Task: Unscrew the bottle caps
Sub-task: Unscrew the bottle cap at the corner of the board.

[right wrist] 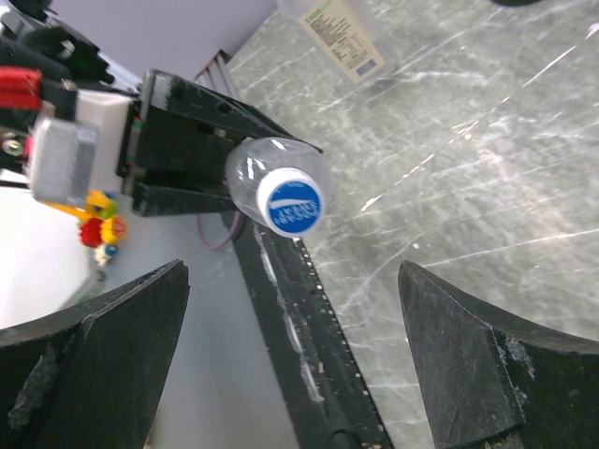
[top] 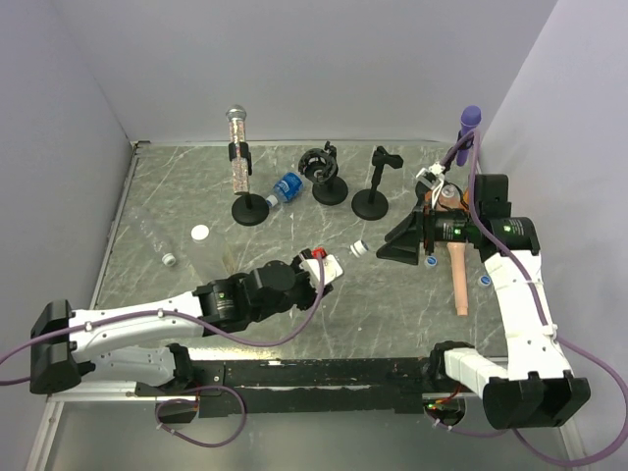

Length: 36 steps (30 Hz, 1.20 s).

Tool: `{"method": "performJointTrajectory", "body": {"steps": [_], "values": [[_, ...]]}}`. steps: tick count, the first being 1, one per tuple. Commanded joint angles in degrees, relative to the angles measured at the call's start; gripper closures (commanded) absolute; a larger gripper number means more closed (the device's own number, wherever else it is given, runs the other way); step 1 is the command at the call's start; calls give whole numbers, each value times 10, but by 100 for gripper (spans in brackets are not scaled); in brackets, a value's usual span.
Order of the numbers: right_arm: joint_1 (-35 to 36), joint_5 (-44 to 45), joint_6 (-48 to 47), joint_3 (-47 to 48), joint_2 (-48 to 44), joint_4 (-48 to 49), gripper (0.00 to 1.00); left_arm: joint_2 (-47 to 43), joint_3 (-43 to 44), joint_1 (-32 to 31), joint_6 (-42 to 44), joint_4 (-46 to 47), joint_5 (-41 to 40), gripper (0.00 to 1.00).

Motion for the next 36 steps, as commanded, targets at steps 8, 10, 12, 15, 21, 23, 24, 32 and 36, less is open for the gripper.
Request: {"method": "performJointTrajectory", "body": {"steps": [8, 10, 12, 15, 21, 23, 24, 32, 36], "values": [[-3, -23, 15, -8, 16, -17, 1, 35, 30, -14, 19, 47, -39, 79], [-4, -22, 13, -8, 16, -18, 1, 38, 30, -16, 19, 62, -40, 79], [-4, -21, 9, -8, 19, -23, 1, 41, 30, -17, 19, 64, -41, 79], [-4, -15, 2, -6, 21, -33, 1, 44, 29, -19, 19, 68, -42, 79], [-4, -12, -9, -7, 22, -44, 1, 47, 30, -21, 18, 70, -44, 79], [-4, -10, -11, -6, 22, -46, 1, 47, 29, -22, 18, 70, -45, 79], [-4, -9, -13, -6, 22, -48, 1, 47, 30, -23, 19, 70, -46, 79], [-4, -15, -21, 2, 27, -65, 1, 45, 26, -30, 23, 74, -59, 79], [-4, -14, -34, 12, 33, -82, 1, 44, 26, -33, 29, 77, -65, 79]]}}
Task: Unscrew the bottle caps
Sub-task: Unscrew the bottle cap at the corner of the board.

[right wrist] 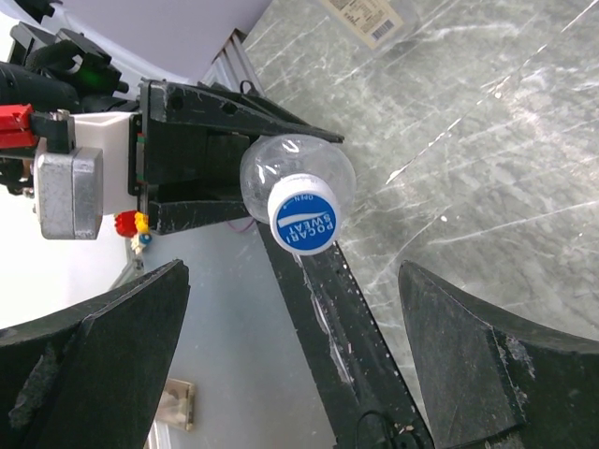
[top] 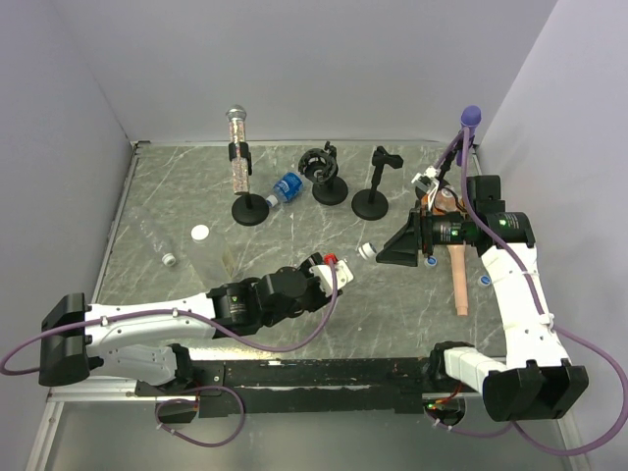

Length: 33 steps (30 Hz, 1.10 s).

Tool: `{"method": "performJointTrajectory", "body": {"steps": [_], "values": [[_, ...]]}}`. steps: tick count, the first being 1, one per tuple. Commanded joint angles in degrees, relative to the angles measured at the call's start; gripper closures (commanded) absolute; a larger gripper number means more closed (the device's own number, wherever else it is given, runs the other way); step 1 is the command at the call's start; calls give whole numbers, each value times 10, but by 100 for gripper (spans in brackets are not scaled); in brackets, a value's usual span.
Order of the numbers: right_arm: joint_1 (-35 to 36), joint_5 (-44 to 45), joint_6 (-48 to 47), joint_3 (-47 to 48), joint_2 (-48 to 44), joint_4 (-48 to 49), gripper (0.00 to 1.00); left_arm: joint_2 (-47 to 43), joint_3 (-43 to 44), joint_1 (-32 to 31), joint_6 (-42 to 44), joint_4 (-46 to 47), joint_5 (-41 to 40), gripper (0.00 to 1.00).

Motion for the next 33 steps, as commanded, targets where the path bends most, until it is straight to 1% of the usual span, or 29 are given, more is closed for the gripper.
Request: {"method": "performJointTrajectory", "body": {"steps": [1, 14, 22, 28, 32, 33], "values": [[-4, -8, -19, 17, 9, -29, 1, 0, 22, -8, 12, 35, -21, 79], [-4, -15, -23, 20, 22, -44, 2, 5, 22, -10, 18, 41, -22, 79], [-4, -17, -16, 23, 41, -41, 6, 12, 27, -11, 21, 47, -16, 79], [5, -23, -7, 38, 58, -34, 18, 28, 37, -11, 23, 43, -6, 79], [14, -23, -2, 39, 66, -31, 29, 33, 40, -11, 23, 47, -1, 79], [14, -24, -1, 39, 66, -30, 33, 34, 42, -11, 24, 46, 0, 79]]}}
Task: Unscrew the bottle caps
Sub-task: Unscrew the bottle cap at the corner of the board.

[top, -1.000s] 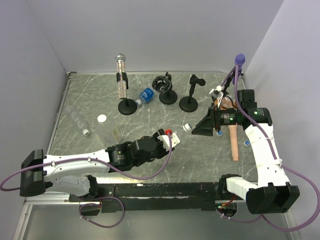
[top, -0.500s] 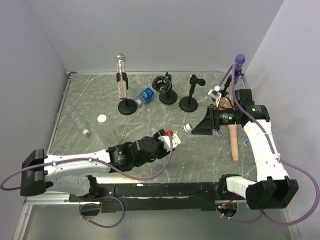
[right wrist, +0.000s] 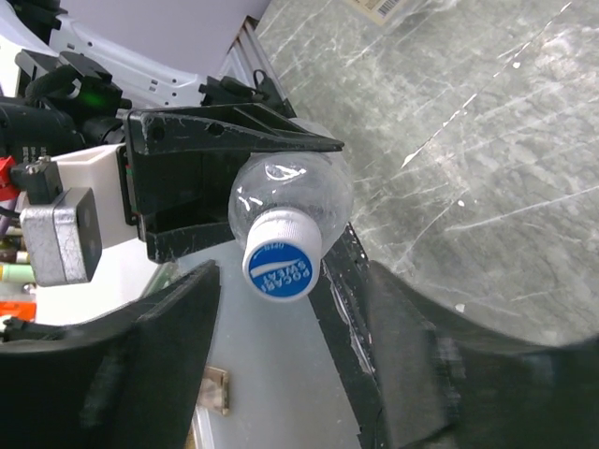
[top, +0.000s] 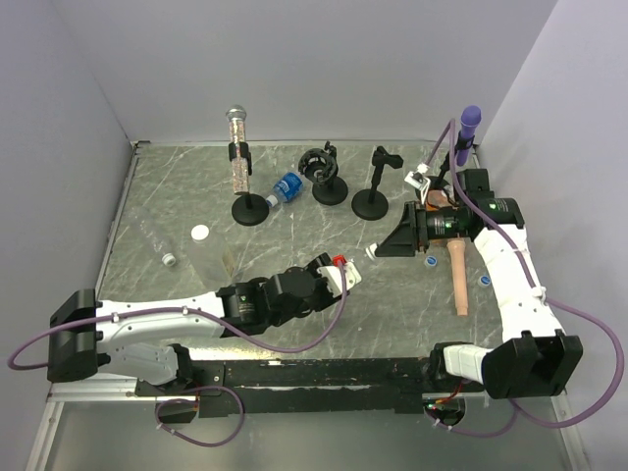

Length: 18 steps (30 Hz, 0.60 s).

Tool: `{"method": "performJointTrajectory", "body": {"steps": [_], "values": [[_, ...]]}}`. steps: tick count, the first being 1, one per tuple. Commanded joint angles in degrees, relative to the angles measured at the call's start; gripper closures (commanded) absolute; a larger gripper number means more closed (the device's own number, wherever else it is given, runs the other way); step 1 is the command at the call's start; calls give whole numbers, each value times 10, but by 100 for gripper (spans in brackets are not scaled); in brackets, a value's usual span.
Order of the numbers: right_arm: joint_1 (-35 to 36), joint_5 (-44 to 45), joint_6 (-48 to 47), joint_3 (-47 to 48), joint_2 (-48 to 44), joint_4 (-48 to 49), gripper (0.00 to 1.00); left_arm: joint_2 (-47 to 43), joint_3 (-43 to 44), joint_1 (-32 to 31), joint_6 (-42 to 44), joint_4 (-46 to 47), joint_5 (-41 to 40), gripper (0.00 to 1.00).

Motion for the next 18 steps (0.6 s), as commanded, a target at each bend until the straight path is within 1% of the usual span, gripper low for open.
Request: {"method": "performJointTrajectory", "body": {"steps": [1, 9, 11, 13, 14, 15, 17, 18], "values": [[9, -22, 9, 22, 6, 7, 40, 5, 29, -5, 8, 27, 7, 79], [16, -26, -18, 29, 8, -11, 75, 9, 33, -5, 9, 26, 14, 79], [17, -26, -42, 36, 8, -29, 81, 6, 30, -5, 6, 24, 22, 79], [18, -28, -85, 47, 10, -56, 83, -3, 22, -4, 4, 28, 44, 78], [20, -30, -123, 52, 13, -78, 84, -15, 16, -1, 1, 31, 59, 78], [20, -38, -181, 60, 17, -109, 84, -22, 13, 4, -6, 28, 83, 78], [23, -48, -325, 75, 31, -197, 84, -41, 7, 21, -22, 19, 145, 78], [27, -50, -401, 79, 38, -244, 84, -51, 5, 31, -31, 14, 193, 78]]}}
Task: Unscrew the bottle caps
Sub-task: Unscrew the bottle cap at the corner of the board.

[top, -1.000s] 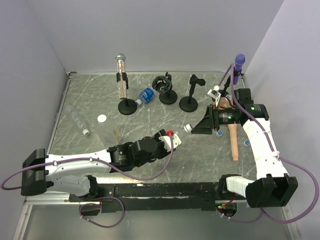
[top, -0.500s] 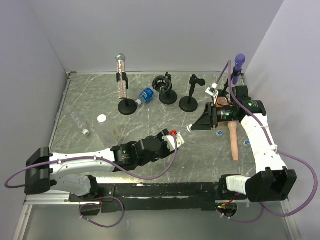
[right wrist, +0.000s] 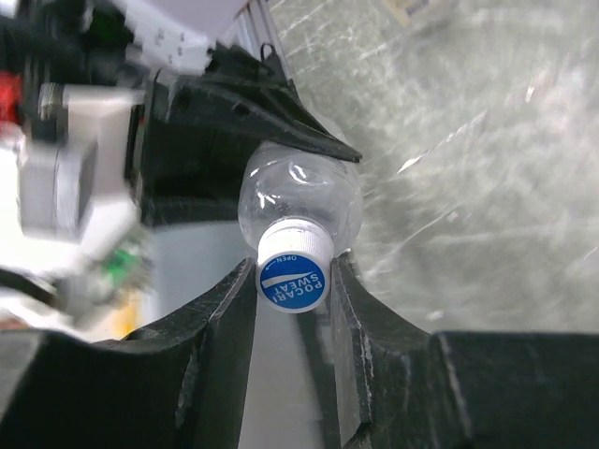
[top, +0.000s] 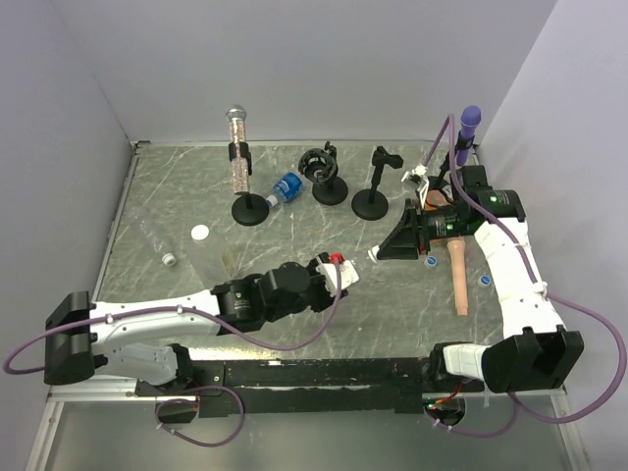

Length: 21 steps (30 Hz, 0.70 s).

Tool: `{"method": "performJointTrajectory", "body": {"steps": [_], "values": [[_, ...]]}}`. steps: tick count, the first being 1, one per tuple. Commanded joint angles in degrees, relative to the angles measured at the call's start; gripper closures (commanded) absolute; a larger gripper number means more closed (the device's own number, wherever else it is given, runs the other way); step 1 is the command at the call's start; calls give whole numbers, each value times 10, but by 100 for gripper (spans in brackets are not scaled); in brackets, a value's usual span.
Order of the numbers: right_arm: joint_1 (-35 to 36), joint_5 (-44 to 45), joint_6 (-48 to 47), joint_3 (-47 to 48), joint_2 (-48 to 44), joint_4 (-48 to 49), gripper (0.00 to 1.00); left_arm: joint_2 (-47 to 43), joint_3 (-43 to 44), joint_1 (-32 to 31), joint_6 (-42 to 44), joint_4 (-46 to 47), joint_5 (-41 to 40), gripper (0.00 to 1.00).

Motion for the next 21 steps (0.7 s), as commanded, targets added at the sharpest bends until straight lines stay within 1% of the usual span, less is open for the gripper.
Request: {"method": "performJointTrajectory", "body": {"steps": [1, 2, 4, 5, 7, 8, 12, 15, 17, 21], "values": [[23, -27, -283, 36, 21, -177, 85, -54, -3, 34, -36, 10, 186, 78], [31, -12, -303, 27, 18, -173, 86, -63, -6, 46, -44, 8, 233, 78], [48, 9, -335, 2, 4, -157, 86, -80, -15, 64, -60, 5, 292, 78], [55, 23, -332, -8, -8, -138, 86, -85, -16, 75, -65, 0, 319, 78], [68, 36, -353, -24, -37, -113, 86, -95, -18, 88, -71, -8, 336, 78], [74, 42, -355, -32, -55, -95, 86, -99, -18, 94, -72, -28, 346, 78], [93, 49, -361, -65, -147, -11, 84, -110, -22, 109, -74, -35, 366, 77], [110, 56, -352, -84, -194, 52, 83, -104, -22, 111, -74, -35, 365, 77], [120, 63, -339, -84, -201, 72, 82, -97, -19, 111, -75, -34, 357, 77], [125, 62, -343, -78, -177, 47, 81, -87, -13, 111, -74, -37, 332, 77]]}}
